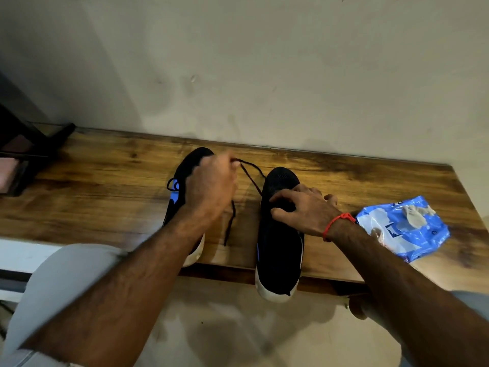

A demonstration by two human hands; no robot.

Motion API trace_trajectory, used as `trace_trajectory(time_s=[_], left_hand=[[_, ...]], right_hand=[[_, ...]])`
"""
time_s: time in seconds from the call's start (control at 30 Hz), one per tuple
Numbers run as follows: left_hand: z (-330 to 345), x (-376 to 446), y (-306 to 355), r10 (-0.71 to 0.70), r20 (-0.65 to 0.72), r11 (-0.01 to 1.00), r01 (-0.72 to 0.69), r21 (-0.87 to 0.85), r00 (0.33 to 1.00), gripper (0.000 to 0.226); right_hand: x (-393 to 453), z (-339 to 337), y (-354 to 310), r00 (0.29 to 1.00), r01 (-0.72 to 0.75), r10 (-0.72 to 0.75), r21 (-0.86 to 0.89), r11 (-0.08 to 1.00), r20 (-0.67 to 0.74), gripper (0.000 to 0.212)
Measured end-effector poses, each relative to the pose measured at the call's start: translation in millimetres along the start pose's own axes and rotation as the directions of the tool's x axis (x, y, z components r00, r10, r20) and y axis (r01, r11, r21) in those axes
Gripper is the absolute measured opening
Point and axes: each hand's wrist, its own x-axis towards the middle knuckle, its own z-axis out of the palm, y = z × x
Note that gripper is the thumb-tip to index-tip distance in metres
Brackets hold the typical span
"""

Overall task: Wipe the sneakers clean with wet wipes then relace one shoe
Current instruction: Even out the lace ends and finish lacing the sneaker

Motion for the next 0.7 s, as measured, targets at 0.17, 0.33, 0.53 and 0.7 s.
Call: trace_trajectory(time_s=[0.17, 0.33, 0.53, 0.7], left_hand=[[-9.3, -0.9, 2.3, -0.163, 0.229, 0.982, 0.181, -0.060, 0.960, 0.026], [0.3, -21.2, 6.9, -0.367, 0.622, 0.927, 0.327, 0.184, 0.692, 0.035], [17.8, -32.8, 0.3, -0.311, 0.481, 0.896, 0.083, 0.437, 0.820, 0.032], [27.0, -39.4, -2.7, -0.321, 0.519, 0.847, -0.006, 0.532, 0.792, 0.035]], right_hand=[[3.0, 2.6, 3.6, 1.000, -0.002, 0.002, -0.004, 1.000, 0.004, 0.042], [8.3, 2.5, 5.5, 0.999, -0.008, 0.017, 0.214, 0.977, -0.038, 0.025], [12.3, -24.8, 19.7, 0.917, 0.018, 0.299, 0.776, 0.630, -0.264, 0.038], [12.5, -20.3, 18.2, 0.915, 0.023, 0.291, 0.756, 0.654, -0.279, 0.034]])
